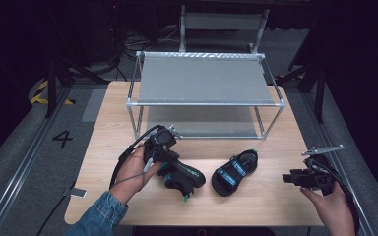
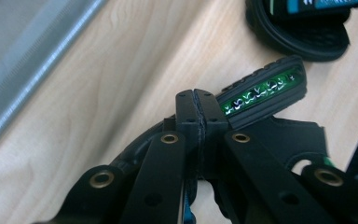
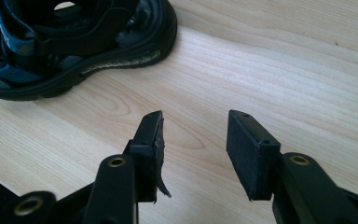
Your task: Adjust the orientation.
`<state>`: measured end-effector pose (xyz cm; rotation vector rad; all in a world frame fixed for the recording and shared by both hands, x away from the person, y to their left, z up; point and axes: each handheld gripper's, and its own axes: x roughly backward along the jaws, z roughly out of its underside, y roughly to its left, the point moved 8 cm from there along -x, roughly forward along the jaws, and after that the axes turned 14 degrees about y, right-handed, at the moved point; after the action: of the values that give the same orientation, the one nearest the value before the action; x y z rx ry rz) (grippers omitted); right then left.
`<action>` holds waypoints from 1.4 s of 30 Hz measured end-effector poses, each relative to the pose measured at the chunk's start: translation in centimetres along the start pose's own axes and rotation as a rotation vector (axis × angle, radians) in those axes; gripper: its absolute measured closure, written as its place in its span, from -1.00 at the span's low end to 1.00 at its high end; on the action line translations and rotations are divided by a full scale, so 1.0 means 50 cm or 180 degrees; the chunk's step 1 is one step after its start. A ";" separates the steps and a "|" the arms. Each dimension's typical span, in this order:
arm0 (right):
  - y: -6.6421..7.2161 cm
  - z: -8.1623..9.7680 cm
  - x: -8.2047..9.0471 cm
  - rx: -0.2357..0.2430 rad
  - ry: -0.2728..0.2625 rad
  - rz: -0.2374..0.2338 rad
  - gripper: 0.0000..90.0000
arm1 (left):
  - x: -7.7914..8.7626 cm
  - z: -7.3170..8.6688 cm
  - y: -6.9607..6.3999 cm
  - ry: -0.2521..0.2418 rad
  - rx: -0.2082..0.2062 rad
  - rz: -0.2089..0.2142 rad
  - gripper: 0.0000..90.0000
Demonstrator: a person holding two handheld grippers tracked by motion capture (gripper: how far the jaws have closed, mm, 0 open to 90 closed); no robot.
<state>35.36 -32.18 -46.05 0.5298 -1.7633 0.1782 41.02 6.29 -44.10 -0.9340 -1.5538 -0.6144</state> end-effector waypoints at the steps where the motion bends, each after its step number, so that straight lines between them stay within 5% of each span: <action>1: -0.002 0.002 0.000 -0.0004 -0.0004 0.0005 0.26 | -0.002 -0.009 0.005 -0.0006 -0.0011 -0.0021 0.99; 14: -0.017 0.035 0.004 -0.0126 0.0002 0.0052 0.21 | -0.027 -0.063 0.034 -0.0022 0.0034 0.0004 0.73; 23: -0.022 0.067 0.007 -0.0203 0.0031 0.0103 0.18 | -0.056 -0.090 0.073 -0.0053 0.0253 -0.0032 0.34; 28: -0.025 0.080 0.008 -0.0254 0.0029 0.0114 0.17 | -0.070 -0.099 0.105 -0.0074 0.0389 -0.0222 0.26; 32: -0.025 0.085 0.009 -0.0261 0.0031 0.0123 0.15 | -0.082 -0.093 0.131 -0.0002 0.0533 -0.0221 0.17; 34: -0.027 0.083 0.011 -0.0268 0.0007 0.0145 0.15 | -0.086 -0.091 0.135 -0.0062 0.0603 -0.0102 0.08; 42: -0.019 0.072 0.012 -0.0191 -0.0006 0.0169 0.12 | -0.058 -0.077 0.130 -0.0057 0.0617 -0.0381 -0.02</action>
<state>32.51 -34.59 -46.55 0.4403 -1.7799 0.1613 48.61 6.04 -46.87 -0.7066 -1.6617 -0.5293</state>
